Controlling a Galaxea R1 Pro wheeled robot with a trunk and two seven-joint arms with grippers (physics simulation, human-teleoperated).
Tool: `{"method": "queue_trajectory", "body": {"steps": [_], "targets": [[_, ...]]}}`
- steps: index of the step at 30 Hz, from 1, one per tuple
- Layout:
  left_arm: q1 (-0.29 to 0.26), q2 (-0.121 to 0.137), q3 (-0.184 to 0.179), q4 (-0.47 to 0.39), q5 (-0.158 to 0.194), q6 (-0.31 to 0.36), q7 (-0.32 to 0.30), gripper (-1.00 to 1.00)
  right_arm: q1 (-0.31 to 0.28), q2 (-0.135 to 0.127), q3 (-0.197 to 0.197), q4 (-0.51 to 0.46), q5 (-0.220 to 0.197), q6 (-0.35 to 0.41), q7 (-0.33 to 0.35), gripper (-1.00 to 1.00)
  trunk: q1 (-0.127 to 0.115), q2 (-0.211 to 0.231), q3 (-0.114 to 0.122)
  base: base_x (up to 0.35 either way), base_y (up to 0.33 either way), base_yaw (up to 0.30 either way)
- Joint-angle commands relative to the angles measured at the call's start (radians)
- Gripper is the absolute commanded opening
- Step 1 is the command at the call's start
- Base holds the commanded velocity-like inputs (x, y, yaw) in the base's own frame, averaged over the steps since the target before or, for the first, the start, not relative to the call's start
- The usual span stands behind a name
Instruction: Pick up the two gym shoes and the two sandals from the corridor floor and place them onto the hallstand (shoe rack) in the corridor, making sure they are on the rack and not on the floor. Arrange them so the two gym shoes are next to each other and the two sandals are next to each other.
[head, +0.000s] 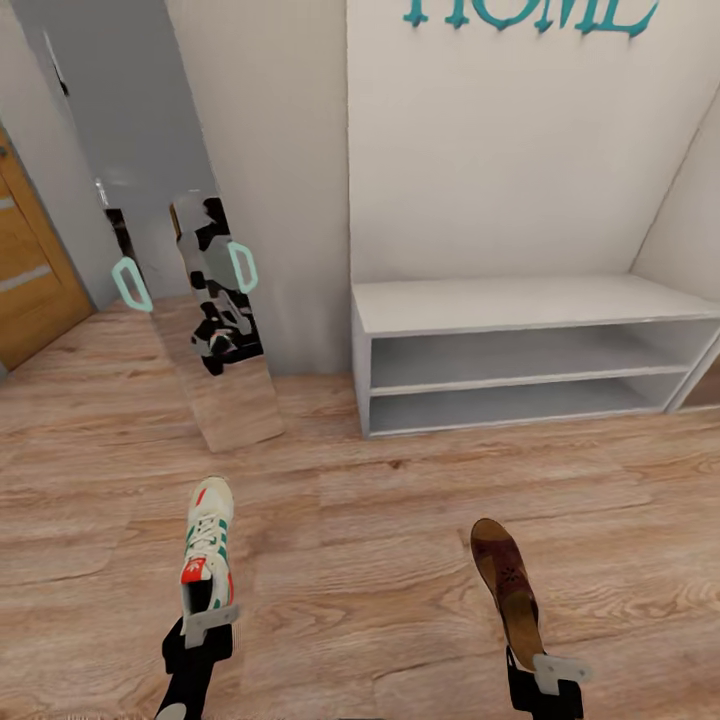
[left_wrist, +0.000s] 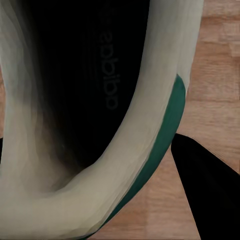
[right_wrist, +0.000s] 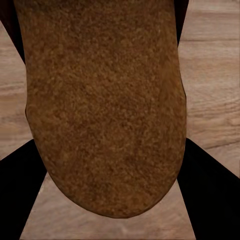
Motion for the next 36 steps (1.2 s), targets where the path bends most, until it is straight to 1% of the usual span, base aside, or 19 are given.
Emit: {"method": "queue_trajectory", "body": {"steps": [1,4,7,9,13,36], "targets": [[0.000,-0.001,0.003,0.002,0.002,-0.007,-0.002,-1.00,0.000,0.000,0.002,0.000,0.001,-0.002,-0.005,-1.00,0.000,0.000,0.000,0.000,0.000,0.246],[0.000,0.000,0.003,0.015,0.003,-0.033,-0.002,-1.00,0.000,0.000,0.002,0.000,0.001,-0.002,-0.006,-1.00,0.000,0.000,0.002,0.000,0.000,0.247],[0.000,0.000,0.003,0.064,-0.001,-0.112,-0.003,-1.00,0.000,0.000,0.002,0.000,0.001,-0.003,-0.006,-1.00,0.000,0.000,0.004,0.000,0.000,0.252],[0.001,0.000,0.002,0.084,-0.002,-0.144,-0.003,-1.00,0.000,0.000,0.002,0.000,0.001,-0.003,-0.006,-1.00,0.000,0.000,0.005,0.000,0.000,0.255],[0.001,0.000,0.002,0.102,-0.003,-0.169,-0.004,-1.00,0.000,0.000,0.002,0.000,0.001,-0.003,-0.006,-1.00,0.000,0.000,0.008,0.000,0.000,0.257],[0.001,-0.004,0.002,0.108,-0.004,-0.176,-0.016,-1.00,0.000,0.000,0.002,0.006,0.001,-0.003,-0.006,-1.00,0.000,0.000,0.020,0.000,0.000,0.263]]}}
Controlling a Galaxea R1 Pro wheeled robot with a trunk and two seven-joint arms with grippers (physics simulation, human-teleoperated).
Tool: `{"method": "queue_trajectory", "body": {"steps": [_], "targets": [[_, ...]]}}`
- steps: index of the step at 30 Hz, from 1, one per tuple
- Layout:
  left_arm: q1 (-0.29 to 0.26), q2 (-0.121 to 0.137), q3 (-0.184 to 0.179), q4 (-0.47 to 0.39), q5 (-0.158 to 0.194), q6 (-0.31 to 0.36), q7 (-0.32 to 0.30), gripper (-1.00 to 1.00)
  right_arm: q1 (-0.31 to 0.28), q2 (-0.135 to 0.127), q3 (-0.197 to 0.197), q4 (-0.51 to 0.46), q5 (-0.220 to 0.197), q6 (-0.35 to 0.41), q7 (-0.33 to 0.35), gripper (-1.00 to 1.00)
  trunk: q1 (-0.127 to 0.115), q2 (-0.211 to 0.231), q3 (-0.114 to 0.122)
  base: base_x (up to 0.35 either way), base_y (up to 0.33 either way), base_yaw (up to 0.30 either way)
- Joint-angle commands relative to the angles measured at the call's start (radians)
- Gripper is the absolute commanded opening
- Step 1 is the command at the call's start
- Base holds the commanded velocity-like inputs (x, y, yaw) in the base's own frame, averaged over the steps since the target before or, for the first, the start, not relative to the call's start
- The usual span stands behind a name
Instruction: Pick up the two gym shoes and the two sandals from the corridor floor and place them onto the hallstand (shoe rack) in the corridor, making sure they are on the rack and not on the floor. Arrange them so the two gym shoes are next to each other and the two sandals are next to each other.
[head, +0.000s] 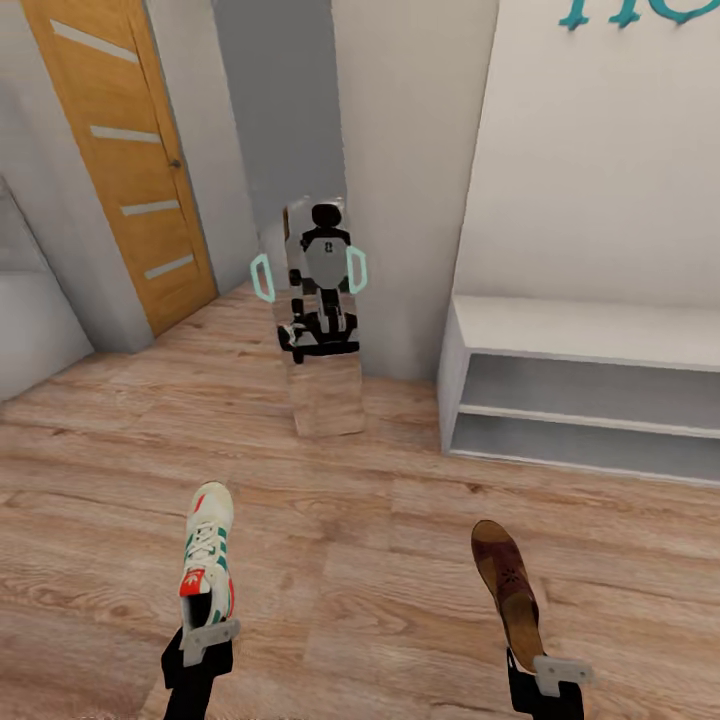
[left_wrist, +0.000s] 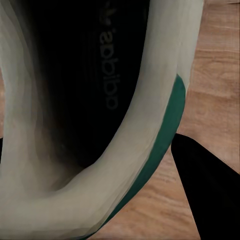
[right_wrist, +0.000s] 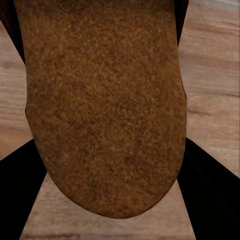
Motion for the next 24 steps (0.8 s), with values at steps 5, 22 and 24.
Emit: {"method": "queue_trajectory", "body": {"steps": [5,22,24], "targets": [[-0.001,-0.001,0.003,0.000,0.001,-0.003,-0.001,-1.00,0.000,-0.001,0.002,0.000,0.001,-0.002,-0.005,-1.00,0.000,0.000,0.001,0.087,0.022,0.268],[-0.001,-0.005,0.002,-0.001,0.002,-0.002,-0.002,-1.00,0.000,-0.001,0.002,0.000,0.001,-0.002,-0.005,-1.00,0.000,0.000,0.008,0.102,0.089,0.270],[-0.001,-0.005,0.003,-0.001,0.002,-0.002,-0.002,-1.00,0.000,-0.001,0.002,0.000,0.001,-0.002,-0.005,-1.00,0.000,0.000,0.009,0.002,0.001,0.270]]}}
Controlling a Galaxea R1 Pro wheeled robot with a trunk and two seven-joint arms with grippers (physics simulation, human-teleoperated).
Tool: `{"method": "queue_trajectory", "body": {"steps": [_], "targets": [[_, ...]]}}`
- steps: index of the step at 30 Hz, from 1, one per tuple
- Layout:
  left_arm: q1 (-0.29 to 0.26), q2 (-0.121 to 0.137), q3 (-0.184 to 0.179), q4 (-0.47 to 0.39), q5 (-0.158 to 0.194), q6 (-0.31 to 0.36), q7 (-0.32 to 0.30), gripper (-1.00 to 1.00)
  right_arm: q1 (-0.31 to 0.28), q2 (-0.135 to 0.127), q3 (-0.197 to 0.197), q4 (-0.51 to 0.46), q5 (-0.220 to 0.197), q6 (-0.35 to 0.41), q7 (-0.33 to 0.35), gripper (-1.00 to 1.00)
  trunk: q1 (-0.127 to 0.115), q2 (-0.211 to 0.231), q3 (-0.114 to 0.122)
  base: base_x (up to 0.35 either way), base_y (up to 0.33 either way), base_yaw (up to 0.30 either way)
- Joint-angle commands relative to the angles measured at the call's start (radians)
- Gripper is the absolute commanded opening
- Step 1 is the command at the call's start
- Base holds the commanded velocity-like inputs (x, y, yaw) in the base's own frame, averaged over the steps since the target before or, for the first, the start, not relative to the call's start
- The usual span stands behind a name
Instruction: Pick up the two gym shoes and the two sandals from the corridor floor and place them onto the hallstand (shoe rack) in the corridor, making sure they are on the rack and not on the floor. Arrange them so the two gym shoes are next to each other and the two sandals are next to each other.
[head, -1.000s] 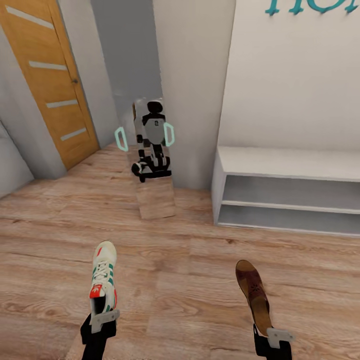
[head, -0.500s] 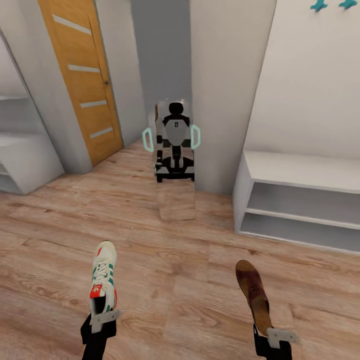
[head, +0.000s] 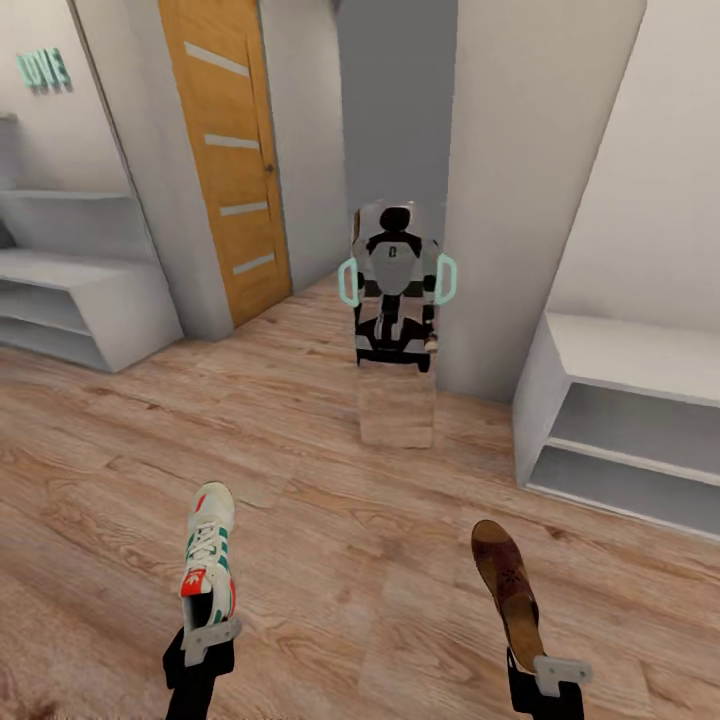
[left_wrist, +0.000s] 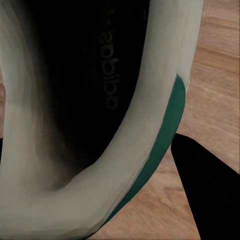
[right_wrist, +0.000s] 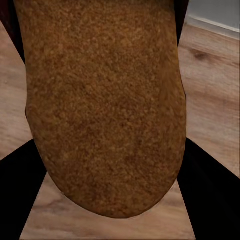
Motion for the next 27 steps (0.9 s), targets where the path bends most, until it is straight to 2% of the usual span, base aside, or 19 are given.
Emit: {"method": "queue_trajectory", "body": {"steps": [1,11,19,27], "targets": [[-0.001,-0.001,0.003,0.001,0.000,-0.003,-0.003,-1.00,0.000,-0.001,0.002,0.000,0.001,-0.002,-0.005,-1.00,0.000,0.000,0.000,0.001,0.001,0.270],[-0.001,-0.001,0.004,0.001,0.000,-0.003,-0.004,-1.00,0.000,-0.001,0.002,0.000,0.001,-0.002,-0.005,-1.00,0.000,0.000,0.003,0.011,0.000,0.271],[-0.001,-0.001,0.004,0.001,0.004,-0.003,-0.001,-1.00,0.000,0.002,0.003,0.001,0.001,-0.002,-0.005,-1.00,0.000,0.000,0.005,0.281,0.092,0.272],[-0.001,0.001,0.005,0.000,0.006,-0.002,-0.001,-1.00,0.000,0.027,0.003,0.002,0.002,-0.001,-0.003,-1.00,0.000,0.000,0.005,0.315,0.123,0.278]]}}
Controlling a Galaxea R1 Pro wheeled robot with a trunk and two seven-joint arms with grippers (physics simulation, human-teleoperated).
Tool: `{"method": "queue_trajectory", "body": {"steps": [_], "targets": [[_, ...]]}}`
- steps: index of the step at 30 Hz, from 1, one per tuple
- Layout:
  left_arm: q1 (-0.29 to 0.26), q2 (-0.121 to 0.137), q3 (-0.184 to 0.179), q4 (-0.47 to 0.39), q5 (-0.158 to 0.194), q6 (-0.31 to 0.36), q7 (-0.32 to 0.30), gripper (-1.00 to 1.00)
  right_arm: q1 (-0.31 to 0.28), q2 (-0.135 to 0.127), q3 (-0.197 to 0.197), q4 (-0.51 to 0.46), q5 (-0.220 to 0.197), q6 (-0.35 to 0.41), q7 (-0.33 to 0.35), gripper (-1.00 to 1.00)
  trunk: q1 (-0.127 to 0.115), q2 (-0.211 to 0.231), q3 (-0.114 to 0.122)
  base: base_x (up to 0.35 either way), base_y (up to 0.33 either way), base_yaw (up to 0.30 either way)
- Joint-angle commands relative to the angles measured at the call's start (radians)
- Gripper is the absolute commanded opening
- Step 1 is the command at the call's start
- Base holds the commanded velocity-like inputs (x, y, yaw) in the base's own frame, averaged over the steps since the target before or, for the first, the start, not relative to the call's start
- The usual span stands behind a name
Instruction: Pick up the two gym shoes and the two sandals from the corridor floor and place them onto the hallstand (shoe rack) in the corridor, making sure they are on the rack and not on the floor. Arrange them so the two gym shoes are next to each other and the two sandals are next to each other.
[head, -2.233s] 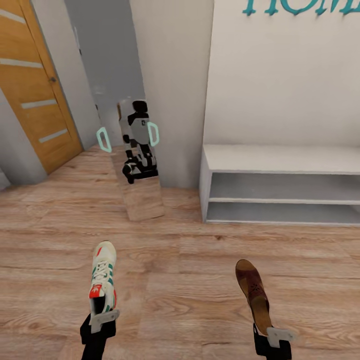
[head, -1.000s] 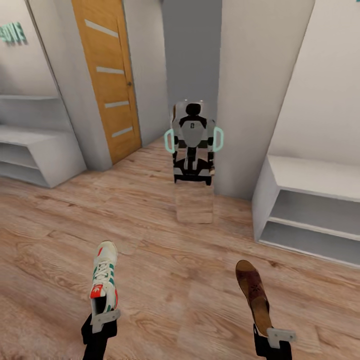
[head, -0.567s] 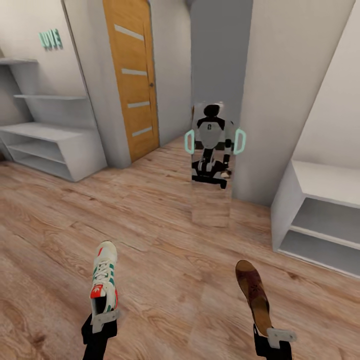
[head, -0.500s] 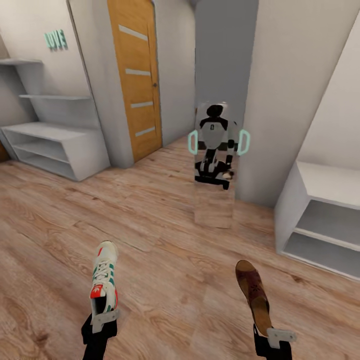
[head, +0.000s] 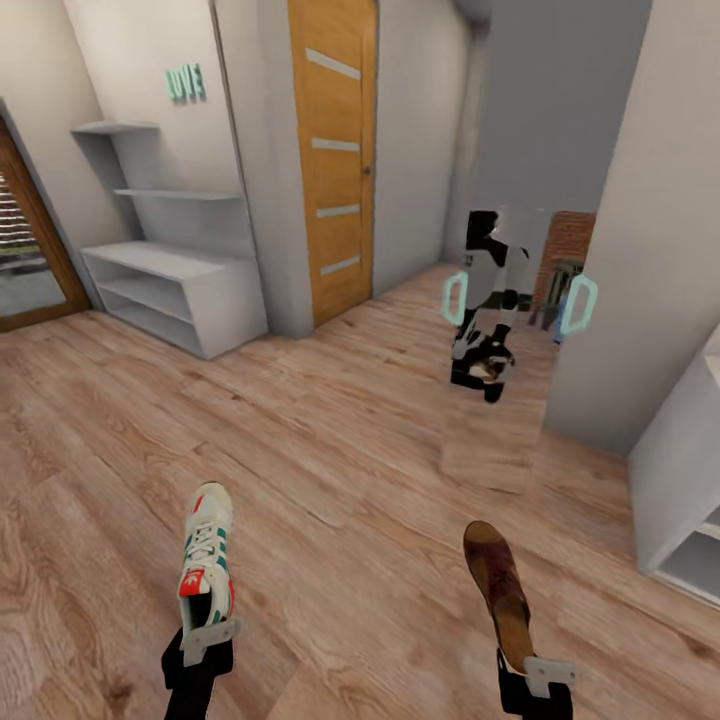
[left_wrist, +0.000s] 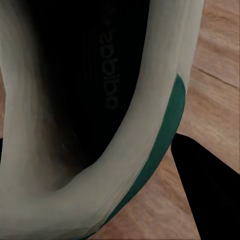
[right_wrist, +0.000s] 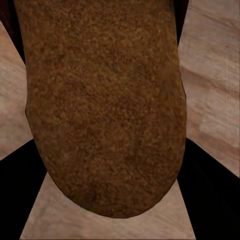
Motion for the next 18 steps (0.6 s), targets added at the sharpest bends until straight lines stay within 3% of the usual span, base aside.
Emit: {"method": "queue_trajectory", "body": {"steps": [1,18], "targets": [[-0.001,-0.001,0.003,0.001,0.001,-0.003,-0.003,-1.00,0.000,0.003,0.002,0.000,0.001,-0.002,-0.005,-1.00,0.000,0.000,-0.001,0.316,0.125,0.279],[-0.001,-0.001,0.004,0.000,0.002,-0.004,-0.003,-1.00,0.000,0.007,0.002,0.000,0.002,-0.002,-0.005,-1.00,0.000,0.000,-0.008,0.314,0.122,0.272]]}}
